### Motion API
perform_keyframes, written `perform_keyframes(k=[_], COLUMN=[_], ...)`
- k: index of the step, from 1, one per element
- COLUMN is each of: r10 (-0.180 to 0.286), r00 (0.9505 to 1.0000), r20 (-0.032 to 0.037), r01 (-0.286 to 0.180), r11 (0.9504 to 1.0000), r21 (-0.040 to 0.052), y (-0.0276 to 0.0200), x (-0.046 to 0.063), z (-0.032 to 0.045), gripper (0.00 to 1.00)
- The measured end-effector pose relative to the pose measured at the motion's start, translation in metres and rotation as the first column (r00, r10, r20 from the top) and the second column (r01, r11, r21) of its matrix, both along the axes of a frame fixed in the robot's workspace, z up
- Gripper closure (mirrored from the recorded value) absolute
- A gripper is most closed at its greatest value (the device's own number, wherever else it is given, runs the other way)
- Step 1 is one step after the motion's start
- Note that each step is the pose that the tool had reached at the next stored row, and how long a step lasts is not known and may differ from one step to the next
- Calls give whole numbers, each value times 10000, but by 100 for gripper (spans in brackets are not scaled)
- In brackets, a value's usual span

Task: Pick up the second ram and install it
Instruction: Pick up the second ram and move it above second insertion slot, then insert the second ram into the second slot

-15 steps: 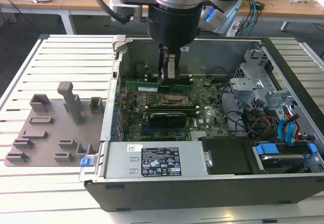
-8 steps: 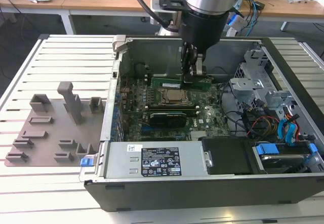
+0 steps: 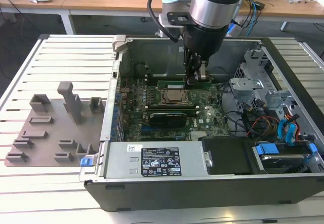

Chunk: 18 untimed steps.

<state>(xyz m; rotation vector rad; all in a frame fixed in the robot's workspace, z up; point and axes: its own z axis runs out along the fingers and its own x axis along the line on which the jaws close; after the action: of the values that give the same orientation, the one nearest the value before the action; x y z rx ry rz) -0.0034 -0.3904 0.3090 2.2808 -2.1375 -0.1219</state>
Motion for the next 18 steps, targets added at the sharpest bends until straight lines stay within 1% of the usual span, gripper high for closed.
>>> perform_keyframes(k=[1,2,3,4,18], r10=[-1,-3,-5,-3,-6], r00=[10000,10000,10000,10000,10000], r20=[0,0,-1,0,1], r01=[1,3,5,3,6], r11=[10000,10000,10000,10000,10000], r21=[0,0,0,1,4], y=[27,69,120,127,135], x=[0,0,0,0,-10], z=[-20,-43,-54,-55,-63], gripper=[86,86,86,86,86])
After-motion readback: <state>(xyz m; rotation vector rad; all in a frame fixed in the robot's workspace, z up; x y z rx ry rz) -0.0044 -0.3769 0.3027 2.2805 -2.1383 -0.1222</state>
